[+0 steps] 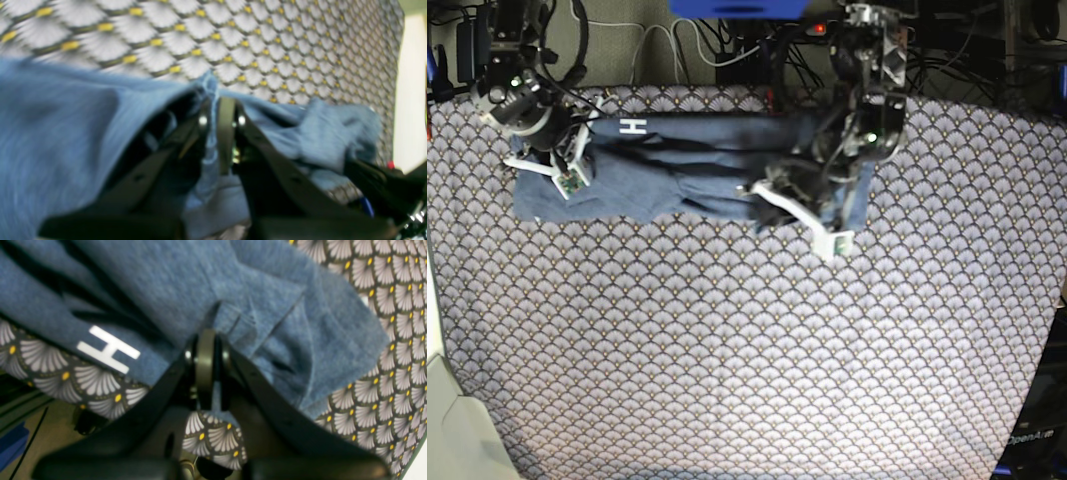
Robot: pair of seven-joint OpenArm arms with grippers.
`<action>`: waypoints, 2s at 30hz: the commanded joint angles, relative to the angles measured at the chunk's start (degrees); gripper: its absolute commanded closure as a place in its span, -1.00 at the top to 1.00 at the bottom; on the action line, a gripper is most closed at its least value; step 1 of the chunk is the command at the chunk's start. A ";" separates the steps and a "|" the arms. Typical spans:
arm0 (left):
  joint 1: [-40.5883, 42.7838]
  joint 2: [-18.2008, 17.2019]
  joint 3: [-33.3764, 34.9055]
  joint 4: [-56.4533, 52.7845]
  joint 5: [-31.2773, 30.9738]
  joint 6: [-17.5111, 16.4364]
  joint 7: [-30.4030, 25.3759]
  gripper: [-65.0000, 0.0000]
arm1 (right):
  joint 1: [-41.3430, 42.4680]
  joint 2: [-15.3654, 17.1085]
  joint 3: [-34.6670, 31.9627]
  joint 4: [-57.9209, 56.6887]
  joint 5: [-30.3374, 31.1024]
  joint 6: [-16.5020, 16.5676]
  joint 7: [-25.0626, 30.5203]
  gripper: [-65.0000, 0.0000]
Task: Fold the T-shirt properly
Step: 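Grasp the strip end with the left gripper and fold it toward the right gripper, then lay the folded end onto the strip and withdraw the left gripper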
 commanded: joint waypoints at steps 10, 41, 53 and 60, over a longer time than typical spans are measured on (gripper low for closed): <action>-2.36 2.33 8.05 -4.45 -0.94 -0.66 -7.22 -0.99 | 0.05 0.69 0.17 0.90 0.47 -0.23 0.68 -1.00; -8.25 3.37 18.42 -13.59 -1.11 -0.66 -14.78 -0.99 | -0.91 2.36 -1.85 0.90 0.29 -0.23 0.68 -1.00; -7.81 3.37 18.51 -13.07 -4.72 -0.66 -14.08 -0.19 | -0.91 2.36 -1.85 0.90 0.29 -0.23 0.68 -1.00; -10.97 3.37 18.86 -12.98 -16.85 -1.28 -14.08 0.06 | -1.79 2.19 -1.85 0.90 0.29 -0.23 0.68 -1.00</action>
